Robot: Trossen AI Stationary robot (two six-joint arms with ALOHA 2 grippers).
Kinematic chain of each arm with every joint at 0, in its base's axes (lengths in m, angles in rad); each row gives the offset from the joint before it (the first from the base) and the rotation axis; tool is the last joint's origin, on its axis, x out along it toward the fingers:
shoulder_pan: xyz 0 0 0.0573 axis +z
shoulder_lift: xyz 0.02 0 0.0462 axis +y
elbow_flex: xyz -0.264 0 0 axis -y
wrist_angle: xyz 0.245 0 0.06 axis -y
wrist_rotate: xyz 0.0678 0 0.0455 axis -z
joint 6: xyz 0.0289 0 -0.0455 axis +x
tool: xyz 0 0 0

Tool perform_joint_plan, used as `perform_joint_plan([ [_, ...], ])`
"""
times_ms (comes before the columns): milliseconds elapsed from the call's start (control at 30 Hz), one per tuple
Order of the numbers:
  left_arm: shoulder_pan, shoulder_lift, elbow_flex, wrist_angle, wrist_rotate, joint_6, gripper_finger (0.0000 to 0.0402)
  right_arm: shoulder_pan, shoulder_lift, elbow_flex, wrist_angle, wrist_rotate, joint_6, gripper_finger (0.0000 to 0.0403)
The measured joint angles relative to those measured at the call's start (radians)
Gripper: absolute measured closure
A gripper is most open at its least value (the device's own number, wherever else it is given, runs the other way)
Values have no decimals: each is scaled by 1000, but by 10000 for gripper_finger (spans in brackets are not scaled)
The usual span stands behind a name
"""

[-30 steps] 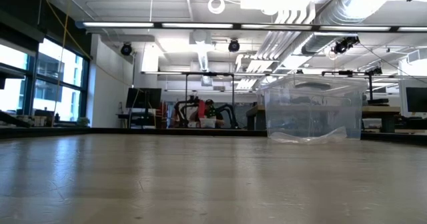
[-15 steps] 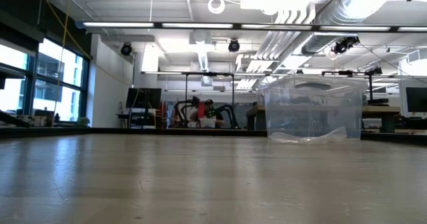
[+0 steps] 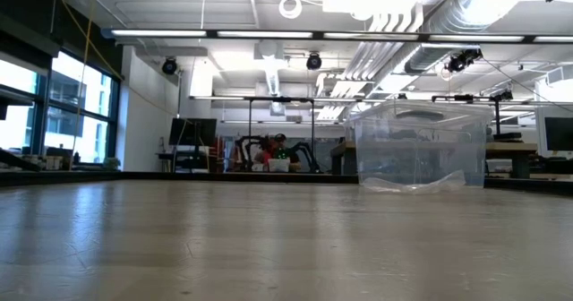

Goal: Roll bandage
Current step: Roll the green bandage

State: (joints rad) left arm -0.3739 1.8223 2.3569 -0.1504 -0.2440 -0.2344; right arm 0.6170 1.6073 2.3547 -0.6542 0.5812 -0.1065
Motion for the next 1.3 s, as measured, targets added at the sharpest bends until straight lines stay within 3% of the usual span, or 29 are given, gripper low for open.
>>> perform_joint_plan([
  [333,2,-27,0,-12,57,45,260,29,3,-2,22,65,-2,399],
  [467,0,-28,0,-34,67,63,228,28,2,-2,33,70,1,400],
  [567,-2,-28,0,-52,9,58,216,28,2,-2,35,73,1,401],
  [667,-5,-28,-1,-67,-116,40,213,28,2,-2,34,73,2,401],
  [733,-5,-25,-2,-86,-212,1,215,27,3,-2,30,69,2,402],
  [833,2,-20,-6,-147,-245,-74,223,27,4,-2,22,47,-18,403],
  [1033,38,-20,-2,-150,-120,-190,266,19,2,-1,3,3,-25,402],
  [1300,42,-22,0,-128,-20,-114,380,22,0,0,-23,-1,-25,402],
])
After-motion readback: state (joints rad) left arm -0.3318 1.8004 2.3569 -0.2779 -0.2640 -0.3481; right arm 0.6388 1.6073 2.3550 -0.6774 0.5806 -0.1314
